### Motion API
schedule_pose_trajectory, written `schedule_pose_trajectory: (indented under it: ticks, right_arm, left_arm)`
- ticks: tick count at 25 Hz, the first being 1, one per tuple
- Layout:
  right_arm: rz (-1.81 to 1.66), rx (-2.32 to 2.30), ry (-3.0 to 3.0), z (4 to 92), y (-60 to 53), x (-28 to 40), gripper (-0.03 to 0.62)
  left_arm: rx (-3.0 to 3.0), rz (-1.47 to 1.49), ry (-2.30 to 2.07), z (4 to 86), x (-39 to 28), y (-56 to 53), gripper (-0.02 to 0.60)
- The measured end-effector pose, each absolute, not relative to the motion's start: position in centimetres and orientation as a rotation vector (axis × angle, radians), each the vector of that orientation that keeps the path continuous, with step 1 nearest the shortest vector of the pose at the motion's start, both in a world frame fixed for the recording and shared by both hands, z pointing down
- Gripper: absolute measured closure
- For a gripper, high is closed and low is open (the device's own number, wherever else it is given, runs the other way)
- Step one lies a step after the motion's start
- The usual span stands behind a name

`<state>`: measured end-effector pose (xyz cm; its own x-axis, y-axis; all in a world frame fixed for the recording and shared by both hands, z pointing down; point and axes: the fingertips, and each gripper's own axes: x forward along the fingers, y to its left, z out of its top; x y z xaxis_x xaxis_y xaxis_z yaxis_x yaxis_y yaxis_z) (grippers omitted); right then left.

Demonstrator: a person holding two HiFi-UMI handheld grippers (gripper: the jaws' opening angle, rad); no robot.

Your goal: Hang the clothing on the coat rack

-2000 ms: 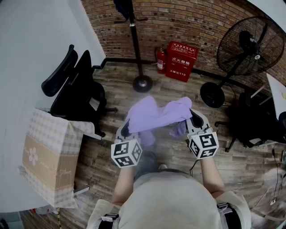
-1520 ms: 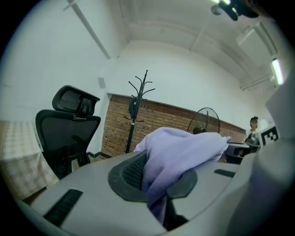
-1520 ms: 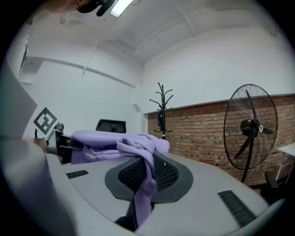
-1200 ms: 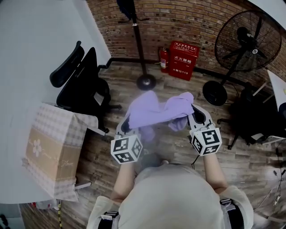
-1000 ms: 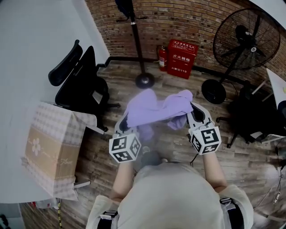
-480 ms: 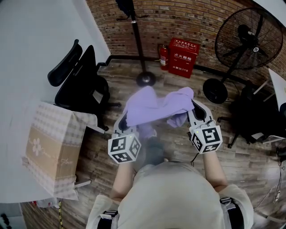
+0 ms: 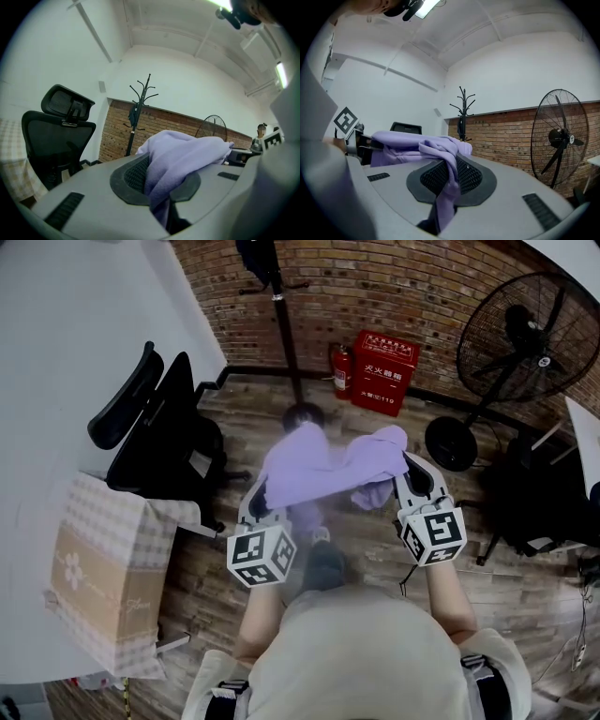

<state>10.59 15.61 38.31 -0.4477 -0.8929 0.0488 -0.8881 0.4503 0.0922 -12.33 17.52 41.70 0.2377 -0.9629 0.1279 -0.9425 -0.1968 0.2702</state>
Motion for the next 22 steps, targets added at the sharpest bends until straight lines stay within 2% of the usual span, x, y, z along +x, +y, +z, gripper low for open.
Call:
schedule_pose_trajectory:
  ticks: [22]
  right_arm:
    - [-0.165,1.655,-2.569,34.5,-5.3,5.1,0.571]
  left_arm:
    - [2.294,-0.13,-1.736,38.2,-17.8,-4.7,0.546]
